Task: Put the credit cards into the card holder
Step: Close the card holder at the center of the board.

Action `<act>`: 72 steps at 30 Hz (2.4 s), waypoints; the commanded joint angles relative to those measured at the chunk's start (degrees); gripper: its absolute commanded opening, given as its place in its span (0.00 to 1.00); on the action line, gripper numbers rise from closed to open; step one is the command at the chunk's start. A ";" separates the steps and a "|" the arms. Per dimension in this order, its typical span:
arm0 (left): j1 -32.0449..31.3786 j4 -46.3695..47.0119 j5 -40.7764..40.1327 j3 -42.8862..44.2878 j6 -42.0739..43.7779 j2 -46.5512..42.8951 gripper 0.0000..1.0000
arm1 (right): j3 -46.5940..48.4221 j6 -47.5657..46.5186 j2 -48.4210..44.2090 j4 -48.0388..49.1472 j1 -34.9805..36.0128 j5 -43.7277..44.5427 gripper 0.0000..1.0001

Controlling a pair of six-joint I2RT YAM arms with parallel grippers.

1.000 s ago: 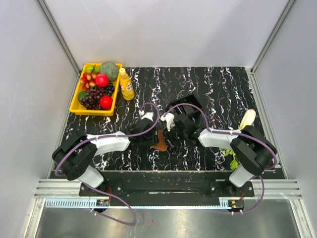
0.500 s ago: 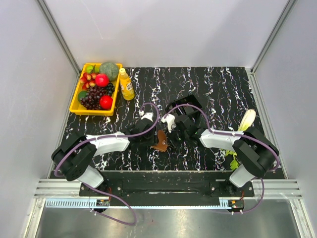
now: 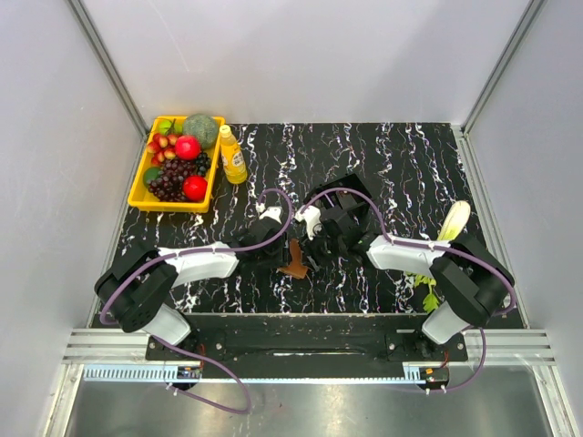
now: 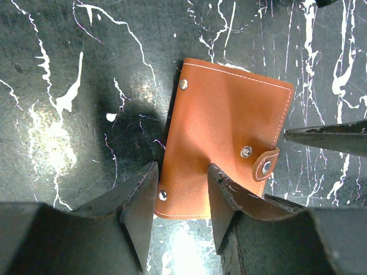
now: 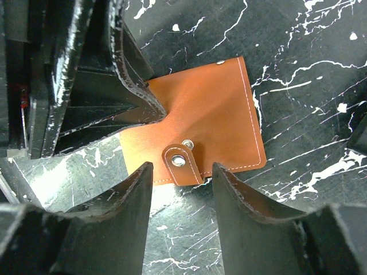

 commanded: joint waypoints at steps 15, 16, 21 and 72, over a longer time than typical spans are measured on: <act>0.19 -1.40 1.12 -0.49 1.06 -0.61 0.43 | 0.29 -1.91 0.69 1.15 0.49 2.27 0.38; 0.28 -1.49 1.12 -0.40 1.06 -0.61 0.43 | 0.20 -2.00 0.60 1.50 0.49 2.00 0.35; 0.19 -1.40 1.30 -0.40 0.97 -0.52 0.43 | 1.43 -1.12 1.56 2.38 0.49 1.21 0.31; 0.28 0.44 2.61 -0.49 0.45 -0.61 0.43 | 3.89 -0.07 6.40 3.43 2.60 1.56 0.31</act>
